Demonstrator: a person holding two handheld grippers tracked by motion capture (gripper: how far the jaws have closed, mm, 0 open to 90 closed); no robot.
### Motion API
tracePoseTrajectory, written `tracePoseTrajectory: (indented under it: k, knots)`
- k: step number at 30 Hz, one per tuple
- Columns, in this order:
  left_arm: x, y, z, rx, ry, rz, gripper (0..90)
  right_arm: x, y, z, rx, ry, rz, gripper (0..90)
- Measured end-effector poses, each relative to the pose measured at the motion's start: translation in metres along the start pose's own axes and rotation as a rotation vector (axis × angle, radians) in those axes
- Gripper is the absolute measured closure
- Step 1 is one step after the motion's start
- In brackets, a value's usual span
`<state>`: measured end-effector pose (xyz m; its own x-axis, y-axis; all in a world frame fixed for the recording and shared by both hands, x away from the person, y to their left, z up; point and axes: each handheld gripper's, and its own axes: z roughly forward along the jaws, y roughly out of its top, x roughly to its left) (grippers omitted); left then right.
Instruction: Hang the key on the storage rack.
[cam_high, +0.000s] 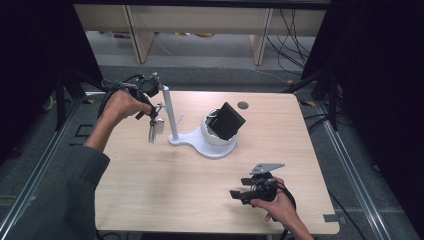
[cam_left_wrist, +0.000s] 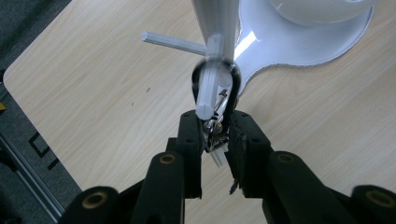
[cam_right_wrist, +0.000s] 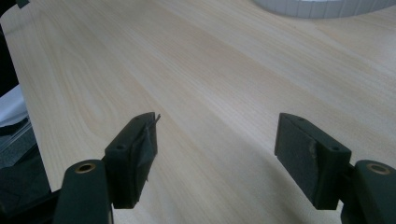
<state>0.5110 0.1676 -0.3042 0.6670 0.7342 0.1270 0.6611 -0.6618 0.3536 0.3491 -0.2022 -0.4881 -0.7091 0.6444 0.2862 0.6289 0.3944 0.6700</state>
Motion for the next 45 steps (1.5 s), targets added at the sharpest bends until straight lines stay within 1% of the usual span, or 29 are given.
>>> tracePoseTrajectory:
  k: [2, 3, 4, 5, 6, 7, 8, 12, 13, 14, 15, 16, 17, 19, 20, 21, 22, 23, 24, 28, 29, 31, 32, 33, 34, 36, 41, 43, 45]
  knots:
    - [0.002, 0.0, -0.001, -0.013, 0.008, 0.004, 74.0, 0.0, 0.0, 0.0, 0.006, 0.007, 0.007, 31.0]
    - [0.003, 0.0, -0.002, -0.024, 0.017, 0.019, 72.8, 0.001, 0.0, 0.001, 0.001, 0.022, 0.019, 31.0]
    - [0.002, -0.001, -0.003, -0.024, 0.006, -0.005, 72.2, 0.0, 0.0, 0.002, 0.001, 0.027, 0.008, 31.0]
    - [0.004, -0.001, -0.005, -0.03, 0.009, 0.019, 71.4, 0.001, 0.0, 0.001, 0.006, 0.026, 0.022, 31.0]
    - [0.004, -0.002, -0.006, -0.044, 0.011, 0.018, 70.9, -0.001, 0.0, 0.002, 0.0, 0.026, 0.003, 31.0]
    - [0.005, -0.003, -0.008, -0.044, 0.01, 0.019, 70.5, -0.001, 0.0, 0.002, 0.002, 0.026, 0.0, 31.0]
    - [0.005, -0.005, -0.009, -0.045, 0.011, 0.016, 69.8, 0.002, 0.0, 0.002, 0.011, 0.031, 0.034, 31.0]
    - [0.004, -0.009, -0.012, -0.04, 0.008, 0.022, 67.9, 0.0, 0.0, 0.001, 0.002, 0.027, 0.01, 30.9]
    - [0.004, -0.01, -0.013, -0.045, 0.003, 0.02, 66.7, -0.001, 0.0, 0.001, -0.002, 0.008, -0.004, 30.9]
    - [0.002, -0.011, -0.013, -0.052, -0.001, 0.011, 65.5, 0.001, 0.0, 0.0, 0.003, 0.008, 0.022, 30.9]
    - [0.001, -0.013, -0.013, -0.047, -0.004, 0.016, 63.8, -0.001, 0.0, 0.0, -0.007, -0.002, 0.002, 31.0]
    - [0.0, -0.014, -0.013, -0.043, -0.008, 0.02, 60.1, 0.0, 0.001, 0.0, -0.005, 0.028, 0.023, 31.0]
    - [-0.001, -0.015, -0.013, -0.048, -0.009, 0.018, 60.1, 0.0, 0.001, 0.0, -0.005, 0.028, 0.023, 31.0]
    - [-0.002, -0.019, -0.013, -0.062, -0.008, 0.012, 52.0, -0.001, 0.001, 0.0, -0.009, 0.022, 0.012, 31.0]
    - [-0.005, -0.022, -0.012, -0.06, -0.009, 0.011, 48.8, 0.001, 0.001, -0.002, 0.0, 0.004, 0.027, 30.9]
    - [-0.005, -0.022, -0.012, -0.06, -0.009, 0.011, 46.9, 0.001, 0.001, -0.002, 0.0, 0.004, 0.027, 30.9]
    - [-0.007, -0.025, -0.011, -0.058, -0.022, 0.02, 44.5, -0.001, 0.001, -0.002, -0.007, -0.002, 0.007, 30.9]
    - [-0.008, -0.027, -0.011, -0.066, -0.032, 0.011, 44.5, -0.001, 0.001, -0.002, -0.007, -0.002, 0.007, 30.9]
    - [-0.009, -0.029, -0.011, -0.073, -0.032, -0.004, 39.9, -0.001, 0.001, -0.002, -0.009, 0.001, 0.006, 30.9]
    - [-0.012, -0.038, -0.013, -0.084, -0.035, -0.008, 35.7, 0.0, 0.002, -0.002, -0.013, 0.001, 0.003, 30.8]
    - [-0.013, -0.04, -0.013, -0.093, -0.037, -0.007, 33.7, -0.001, 0.002, -0.001, -0.016, 0.003, -0.01, 30.8]
    - [-0.015, -0.045, -0.013, -0.105, -0.049, -0.008, 32.5, -0.001, 0.002, -0.001, -0.015, -0.009, -0.001, 30.7]
    - [-0.016, -0.048, -0.012, -0.103, -0.048, 0.002, 31.2, 0.0, 0.002, -0.001, -0.017, -0.007, 0.001, 30.7]
    - [-0.018, -0.051, -0.01, -0.115, -0.048, -0.013, 29.5, -0.001, 0.002, 0.0, -0.016, -0.001, -0.004, 30.7]
    - [-0.018, -0.052, -0.01, -0.102, -0.048, 0.002, 28.8, 0.0, 0.002, 0.0, -0.012, 0.001, 0.003, 30.7]
    - [-0.02, -0.057, -0.007, -0.115, -0.052, -0.007, 27.0, -0.001, 0.002, 0.0, -0.016, 0.004, 0.002, 30.7]
    - [-0.025, -0.067, 0.0, -0.138, -0.074, -0.012, 25.3, -0.003, 0.002, 0.0, -0.022, -0.009, -0.01, 30.7]
    - [-0.029, -0.071, 0.004, -0.143, -0.071, -0.009, 24.4, -0.002, 0.002, 0.0, -0.015, 0.0, 0.0, 30.7]
    - [-0.033, -0.075, 0.007, -0.149, -0.087, -0.002, 23.9, -0.002, 0.002, 0.001, -0.018, -0.001, 0.004, 30.7]
